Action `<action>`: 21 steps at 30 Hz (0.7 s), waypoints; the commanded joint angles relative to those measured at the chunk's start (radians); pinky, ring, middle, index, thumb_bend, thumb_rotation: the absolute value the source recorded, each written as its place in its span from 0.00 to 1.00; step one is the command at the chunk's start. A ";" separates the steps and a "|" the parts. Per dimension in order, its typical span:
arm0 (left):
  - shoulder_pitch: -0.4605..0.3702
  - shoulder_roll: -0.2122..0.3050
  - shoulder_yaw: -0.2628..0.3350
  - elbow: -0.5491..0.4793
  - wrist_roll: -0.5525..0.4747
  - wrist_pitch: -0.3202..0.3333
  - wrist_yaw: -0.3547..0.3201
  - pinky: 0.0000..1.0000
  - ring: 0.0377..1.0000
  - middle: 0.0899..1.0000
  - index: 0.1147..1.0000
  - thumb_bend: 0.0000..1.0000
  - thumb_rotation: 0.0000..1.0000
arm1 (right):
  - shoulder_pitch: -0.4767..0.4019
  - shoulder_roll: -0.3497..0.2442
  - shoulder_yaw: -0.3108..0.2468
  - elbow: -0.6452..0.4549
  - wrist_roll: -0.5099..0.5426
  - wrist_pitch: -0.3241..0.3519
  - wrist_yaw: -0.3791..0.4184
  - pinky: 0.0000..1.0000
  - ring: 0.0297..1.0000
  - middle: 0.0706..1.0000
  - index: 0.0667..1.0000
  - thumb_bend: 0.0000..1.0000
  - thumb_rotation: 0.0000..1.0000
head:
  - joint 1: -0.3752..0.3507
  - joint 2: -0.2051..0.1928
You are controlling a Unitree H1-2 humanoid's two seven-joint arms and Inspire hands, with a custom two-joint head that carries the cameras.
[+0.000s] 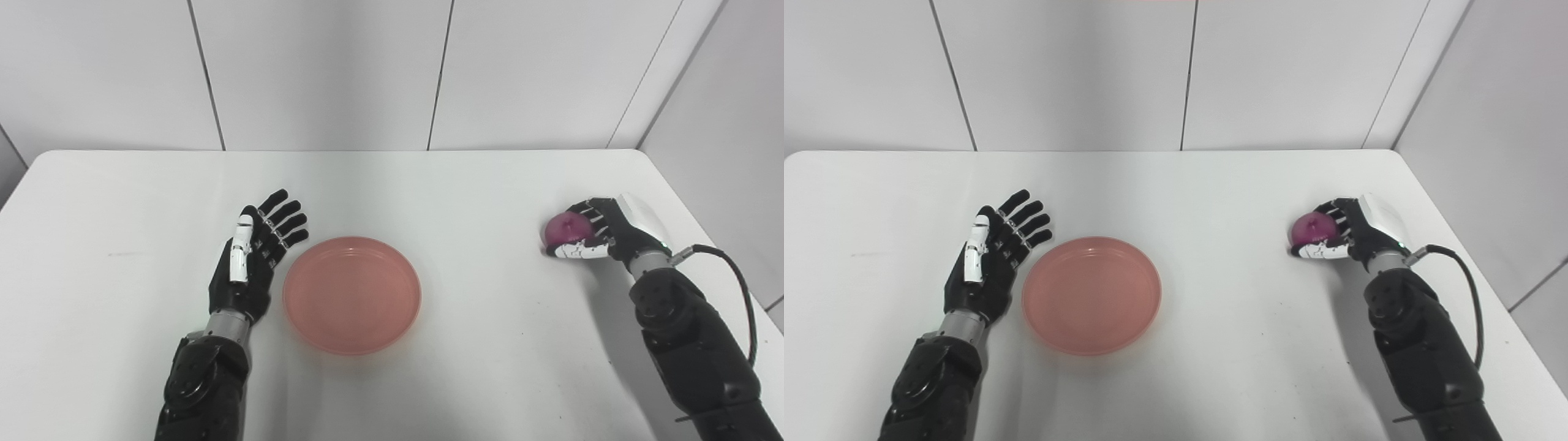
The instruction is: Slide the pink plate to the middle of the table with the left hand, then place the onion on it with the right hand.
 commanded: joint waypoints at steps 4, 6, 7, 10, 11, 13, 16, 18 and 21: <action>0.010 -0.001 0.003 0.006 -0.003 0.040 0.019 0.74 0.76 0.77 0.75 0.40 1.00 | -0.031 0.000 -0.005 0.002 0.018 -0.067 -0.040 0.50 0.53 0.55 0.53 0.90 0.09 | 0.001 0.000; 0.010 -0.001 0.004 0.007 -0.004 0.040 0.019 0.74 0.76 0.77 0.75 0.40 1.00 | -0.028 0.004 -0.011 0.011 0.028 -0.100 -0.068 0.48 0.51 0.53 0.46 0.59 0.13 | 0.000 -0.001; 0.010 -0.001 0.004 0.007 -0.004 0.041 0.019 0.74 0.77 0.77 0.75 0.40 1.00 | -0.027 0.005 -0.012 0.015 0.032 -0.114 -0.078 0.48 0.51 0.53 0.45 0.54 0.13 | 0.000 -0.001; 0.008 0.002 0.004 0.015 -0.001 0.033 0.016 0.74 0.77 0.77 0.75 0.40 1.00 | -0.025 0.006 -0.018 0.023 0.046 -0.142 -0.094 0.49 0.51 0.52 0.45 0.53 0.14 | -0.001 -0.002; 0.008 0.003 0.004 0.018 0.001 0.029 0.014 0.74 0.77 0.77 0.75 0.40 1.00 | -0.024 0.006 -0.019 0.024 0.050 -0.148 -0.098 0.49 0.51 0.52 0.45 0.52 0.14 | -0.001 -0.003; 0.007 0.004 0.005 0.022 -0.002 0.026 0.012 0.75 0.77 0.77 0.75 0.40 1.00 | -0.025 0.006 -0.021 0.021 0.048 -0.137 -0.096 0.49 0.51 0.53 0.45 0.52 0.14 | -0.001 -0.003; 0.005 0.007 0.003 0.028 -0.001 0.018 0.006 0.74 0.77 0.76 0.74 0.39 1.00 | -0.027 0.005 -0.020 0.011 0.041 -0.115 -0.091 0.49 0.52 0.54 0.45 0.52 0.13 | -0.001 -0.003; 0.005 0.007 0.003 0.028 -0.001 0.017 0.006 0.74 0.76 0.76 0.74 0.40 1.00 | -0.024 0.004 -0.022 0.005 0.038 -0.113 -0.093 0.49 0.51 0.54 0.45 0.52 0.13 | -0.001 -0.004; 0.006 0.006 0.002 0.021 -0.001 0.025 0.009 0.74 0.76 0.76 0.74 0.40 1.00 | -0.017 0.002 -0.029 -0.009 0.042 -0.127 -0.099 0.48 0.50 0.53 0.45 0.52 0.13 | 0.001 -0.004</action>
